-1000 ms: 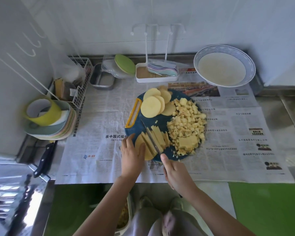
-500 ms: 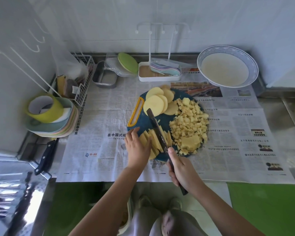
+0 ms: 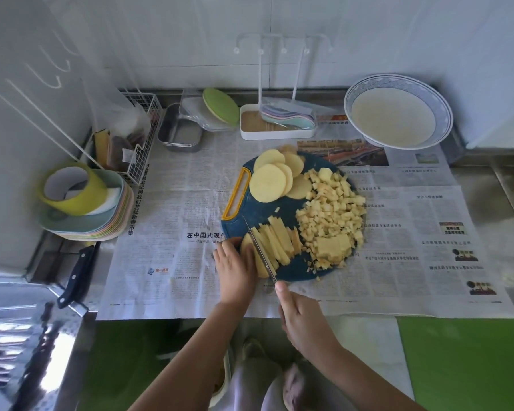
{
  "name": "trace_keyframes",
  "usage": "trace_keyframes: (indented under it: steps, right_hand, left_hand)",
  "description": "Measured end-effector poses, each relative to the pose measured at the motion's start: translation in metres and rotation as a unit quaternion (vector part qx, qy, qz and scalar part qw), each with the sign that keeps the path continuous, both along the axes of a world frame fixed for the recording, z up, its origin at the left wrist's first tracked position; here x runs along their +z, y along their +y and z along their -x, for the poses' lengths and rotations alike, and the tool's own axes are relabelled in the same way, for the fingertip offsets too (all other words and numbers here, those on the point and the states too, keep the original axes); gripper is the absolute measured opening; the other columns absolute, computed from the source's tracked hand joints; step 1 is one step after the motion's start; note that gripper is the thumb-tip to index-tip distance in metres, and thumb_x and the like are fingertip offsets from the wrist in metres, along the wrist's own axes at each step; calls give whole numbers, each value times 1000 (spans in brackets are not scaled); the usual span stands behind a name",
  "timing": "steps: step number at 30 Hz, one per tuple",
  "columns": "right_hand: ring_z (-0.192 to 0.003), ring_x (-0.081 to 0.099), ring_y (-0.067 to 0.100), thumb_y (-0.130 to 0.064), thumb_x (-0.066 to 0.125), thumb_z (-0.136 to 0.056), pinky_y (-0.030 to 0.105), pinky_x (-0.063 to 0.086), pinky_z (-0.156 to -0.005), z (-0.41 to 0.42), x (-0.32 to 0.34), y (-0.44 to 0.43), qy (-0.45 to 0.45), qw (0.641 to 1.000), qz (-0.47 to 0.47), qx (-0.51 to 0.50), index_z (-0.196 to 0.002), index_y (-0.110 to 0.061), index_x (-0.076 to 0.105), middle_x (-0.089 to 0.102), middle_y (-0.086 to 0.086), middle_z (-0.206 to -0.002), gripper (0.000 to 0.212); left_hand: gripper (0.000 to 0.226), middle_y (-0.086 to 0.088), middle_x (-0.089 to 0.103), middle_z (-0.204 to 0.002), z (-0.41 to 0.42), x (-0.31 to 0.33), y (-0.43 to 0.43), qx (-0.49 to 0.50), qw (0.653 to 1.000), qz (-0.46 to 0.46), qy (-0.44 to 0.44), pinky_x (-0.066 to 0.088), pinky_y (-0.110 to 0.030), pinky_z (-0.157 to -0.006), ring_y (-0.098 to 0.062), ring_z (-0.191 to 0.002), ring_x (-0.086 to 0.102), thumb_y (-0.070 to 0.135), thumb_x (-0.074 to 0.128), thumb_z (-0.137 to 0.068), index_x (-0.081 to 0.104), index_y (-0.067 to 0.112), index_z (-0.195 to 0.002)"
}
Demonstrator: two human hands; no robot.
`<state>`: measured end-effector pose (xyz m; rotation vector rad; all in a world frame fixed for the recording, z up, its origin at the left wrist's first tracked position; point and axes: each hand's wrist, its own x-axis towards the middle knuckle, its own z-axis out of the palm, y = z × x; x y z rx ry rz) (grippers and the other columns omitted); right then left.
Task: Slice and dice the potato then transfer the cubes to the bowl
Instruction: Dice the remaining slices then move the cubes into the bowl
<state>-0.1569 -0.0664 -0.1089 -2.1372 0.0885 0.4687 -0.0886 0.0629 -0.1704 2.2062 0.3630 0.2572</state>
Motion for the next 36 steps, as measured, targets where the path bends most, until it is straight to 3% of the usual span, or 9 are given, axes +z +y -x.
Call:
trace_keyframes:
  steps: [5,11,16,19,23,26,30,33,36]
  right_hand:
    - [-47,45,10,-57,25,-90,38,44,-62,0,-6,-1,13,1000,8,-8,-49,-22,37,39,-4,-43,56]
    - [-50,46,7,-51,23,-96,18,35,-53,0,0,0,15,999,44,21,-55,-23,39,42,-5,-50,52]
    - [-52,43,4,-50,19,-99,14,35,-53,-5,6,3,34,995,81,50,-59,-24,39,43,-8,-56,51]
    - [-55,45,4,-58,9,-88,14,35,-53,-6,5,8,34,992,101,64,-61,-25,40,44,-9,-58,53]
    - [-64,51,4,-67,-7,-76,13,40,-62,-19,-10,11,49,988,132,66,-86,-14,64,55,-7,-68,89]
    - [-76,62,14,-80,-23,-64,25,50,-73,-26,-16,13,44,988,130,65,-95,-8,66,68,7,-83,118]
    - [-41,43,7,-71,10,-81,23,36,-47,-33,-12,-2,129,991,29,-11,-54,-13,42,43,-3,-47,71]
    - [-33,35,17,-70,25,-87,28,31,-41,-41,-14,-18,190,977,-78,-53,-58,-6,44,35,5,-42,72]
    - [-34,34,20,-64,29,-93,27,29,-38,-39,-10,-18,190,975,-107,-49,-60,-7,46,35,8,-44,68]
  left_hand:
    - [35,-12,49,-91,-2,-5,-5,25,999,-14,-35,27,-26,-79,-21,-83,40,34,34,-95,49,4,-90]
    - [32,-14,50,-88,-4,-8,-10,49,998,-25,-44,26,-26,-78,-24,-82,43,29,33,-95,50,2,-87]
    - [13,-12,46,-89,-4,-17,-6,34,997,-56,-49,22,-24,-80,-19,-82,36,9,34,-87,46,4,-88]
    - [18,-13,45,-92,-2,-24,-6,21,996,-72,-42,22,-23,-84,-17,-85,33,7,31,-81,45,3,-91]
    - [22,-15,47,-92,-4,-20,-9,31,997,-59,-45,20,-21,-89,-30,-84,44,14,28,-87,46,2,-88]
    - [16,-15,48,-89,-4,-16,-11,38,996,-58,-61,31,-32,-85,-31,-81,46,19,30,-93,41,8,-88]
    - [14,-12,49,-89,-6,-16,-12,43,995,-61,-64,32,-29,-78,-25,-80,45,21,37,-94,44,10,-89]
    - [22,-7,48,-91,-5,-15,-12,45,997,-36,-53,32,-29,-79,-19,-83,42,25,36,-94,47,7,-90]
    - [24,-2,47,-92,-4,-13,-11,44,998,-15,-39,32,-27,-80,-15,-84,41,29,35,-93,48,9,-92]
